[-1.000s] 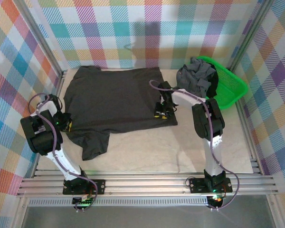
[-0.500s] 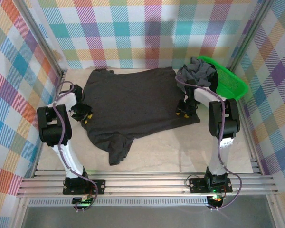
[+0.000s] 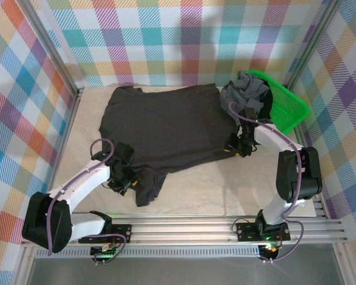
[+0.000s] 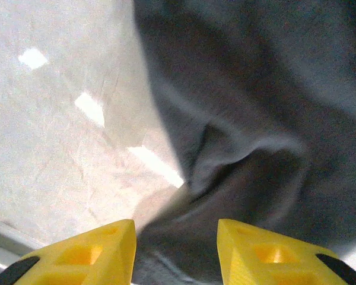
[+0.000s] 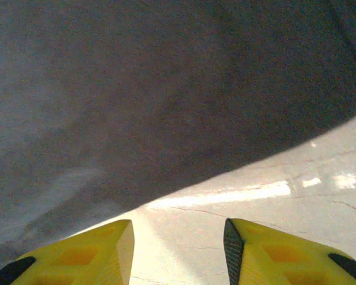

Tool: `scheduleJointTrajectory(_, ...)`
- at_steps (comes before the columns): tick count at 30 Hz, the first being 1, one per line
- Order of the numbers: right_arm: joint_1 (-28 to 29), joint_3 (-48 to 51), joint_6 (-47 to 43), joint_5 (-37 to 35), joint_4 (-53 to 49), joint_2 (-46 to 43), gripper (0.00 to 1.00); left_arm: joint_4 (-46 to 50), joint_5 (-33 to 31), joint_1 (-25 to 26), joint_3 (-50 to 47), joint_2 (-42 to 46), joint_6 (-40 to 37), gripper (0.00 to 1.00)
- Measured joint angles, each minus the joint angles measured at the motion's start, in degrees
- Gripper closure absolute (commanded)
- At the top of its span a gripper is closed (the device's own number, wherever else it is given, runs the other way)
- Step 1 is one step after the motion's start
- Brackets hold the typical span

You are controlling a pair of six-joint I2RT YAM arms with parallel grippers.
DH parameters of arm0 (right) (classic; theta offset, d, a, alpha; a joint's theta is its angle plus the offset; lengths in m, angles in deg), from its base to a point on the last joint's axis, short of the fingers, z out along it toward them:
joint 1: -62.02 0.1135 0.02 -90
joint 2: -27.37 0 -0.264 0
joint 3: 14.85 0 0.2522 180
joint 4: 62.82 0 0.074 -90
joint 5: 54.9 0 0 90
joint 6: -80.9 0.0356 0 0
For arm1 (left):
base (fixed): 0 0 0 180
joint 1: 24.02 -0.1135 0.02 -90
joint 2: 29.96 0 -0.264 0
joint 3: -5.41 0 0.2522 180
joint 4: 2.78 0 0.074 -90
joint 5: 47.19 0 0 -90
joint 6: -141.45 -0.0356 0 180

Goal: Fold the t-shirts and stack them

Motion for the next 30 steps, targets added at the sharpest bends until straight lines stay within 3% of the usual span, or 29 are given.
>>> scheduleJointTrajectory(10, -1.07, 3.06, 1.44, 1.51, 2.19, 0.04, 0.55, -6.23, -2.58, 0.26, -1.51, -1.22, 5.05, 0.59)
scheduleJointTrajectory(12, -1.40, 3.06, 1.42, 1.49, 2.21, 0.04, 0.55, -8.31, -2.56, -0.33, -1.88, -3.72, 5.25, 0.68)
scheduleJointTrajectory(16, -1.57, 3.06, 1.40, 1.46, 2.21, 0.07, 0.56, -10.21, -3.41, -2.23, -2.12, -8.46, 4.63, 0.99)
scheduleJointTrajectory(17, -1.57, 3.06, 1.38, 1.46, 2.19, 0.09, 0.57, -10.03, -3.98, -2.78, -1.81, -8.31, 3.98, 1.00)
scheduleJointTrajectory(19, -1.57, 3.06, 1.36, 1.46, 2.14, 0.09, 0.57, -9.29, -5.84, -5.46, -1.66, -7.74, 1.86, 1.00)
scheduleJointTrajectory(23, -1.51, 3.63, 1.16, 1.46, 2.12, 0.07, 0.57, -5.90, -7.91, -16.02, -1.66, -4.07, -3.93, 1.00)
scheduleJointTrajectory(24, -1.51, 4.07, 1.14, 1.49, 2.14, 0.04, 0.57, -5.27, -8.02, -18.10, -1.66, -2.86, -5.22, 0.98)
scheduleJointTrajectory(25, -1.51, 4.68, 1.16, 1.49, 2.16, -0.09, 0.57, -4.44, -8.04, -20.11, -1.66, -1.29, -6.93, 0.89)
scheduleJointTrajectory(27, -1.51, 6.08, 1.16, 1.49, 1.99, -0.61, 0.56, -2.54, -8.20, -21.79, -1.31, 0.92, -9.46, 0.60)
scheduleJointTrajectory(28, -1.51, 6.64, 1.16, 1.49, 1.84, -0.92, 0.56, -1.07, -8.31, -21.84, -0.87, 1.79, -10.58, 0.52)
scheduleJointTrajectory(30, -1.51, 7.23, 1.16, 1.46, 1.68, -1.29, 0.56, 1.40, -8.41, -21.84, -0.24, 3.50, -11.45, 0.51)
